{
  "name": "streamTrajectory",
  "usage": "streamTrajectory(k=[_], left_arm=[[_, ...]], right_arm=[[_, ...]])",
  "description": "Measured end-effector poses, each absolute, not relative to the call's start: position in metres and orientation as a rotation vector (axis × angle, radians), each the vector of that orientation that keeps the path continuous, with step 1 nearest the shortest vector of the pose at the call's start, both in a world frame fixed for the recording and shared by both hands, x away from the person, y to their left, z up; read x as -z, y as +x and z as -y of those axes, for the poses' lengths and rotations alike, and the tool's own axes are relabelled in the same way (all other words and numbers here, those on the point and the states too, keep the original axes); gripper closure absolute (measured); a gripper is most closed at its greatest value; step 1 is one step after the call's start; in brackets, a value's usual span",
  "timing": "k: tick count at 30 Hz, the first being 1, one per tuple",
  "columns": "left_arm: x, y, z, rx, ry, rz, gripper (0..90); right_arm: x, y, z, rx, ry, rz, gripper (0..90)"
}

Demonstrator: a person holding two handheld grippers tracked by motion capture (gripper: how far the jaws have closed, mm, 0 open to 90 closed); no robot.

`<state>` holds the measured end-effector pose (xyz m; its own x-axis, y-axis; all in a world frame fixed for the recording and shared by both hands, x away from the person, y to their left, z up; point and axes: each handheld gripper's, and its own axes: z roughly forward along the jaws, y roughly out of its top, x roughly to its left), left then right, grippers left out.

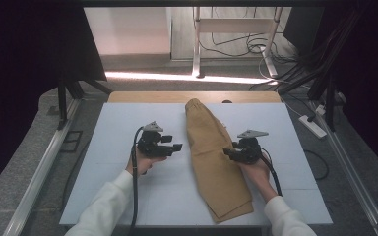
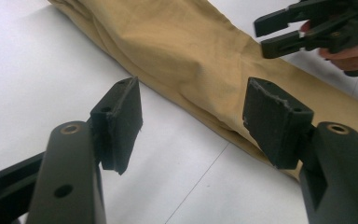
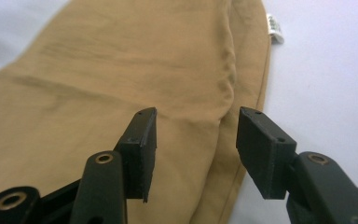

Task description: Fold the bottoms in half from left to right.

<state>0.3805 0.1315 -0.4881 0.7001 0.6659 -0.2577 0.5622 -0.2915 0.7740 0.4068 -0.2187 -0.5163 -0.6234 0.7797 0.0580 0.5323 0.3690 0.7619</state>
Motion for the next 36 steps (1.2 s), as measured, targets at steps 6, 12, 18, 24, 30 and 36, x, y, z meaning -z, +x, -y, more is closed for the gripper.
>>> streamTrajectory(k=[6, 12, 18, 24, 30, 36], left_arm=[[0.484, 0.379, -0.135, -0.163, 1.968, -0.947, 36.4], [0.483, 0.379, -0.138, -0.169, 1.961, -0.951, 36.3], [0.483, 0.380, -0.137, -0.168, 1.962, -0.947, 36.3], [0.482, 0.379, -0.137, -0.169, 1.960, -0.946, 36.1], [0.480, 0.379, -0.138, -0.175, 1.955, -0.942, 35.6], [0.477, 0.378, -0.139, -0.186, 1.954, -0.940, 34.1]], right_arm=[[0.524, 0.413, 0.217, -1.071, 1.167, -2.351, 62.1], [0.522, 0.411, 0.218, -1.052, 1.144, -2.375, 87.2], [0.517, 0.408, 0.220, -1.039, 1.133, -2.368, 89.1], [0.508, 0.401, 0.229, -1.016, 1.140, -2.358, 89.1], [0.514, 0.396, 0.235, -0.959, 1.174, -2.379, 88.9], [0.511, 0.392, 0.234, -0.985, 1.152, -2.311, 60.4]])
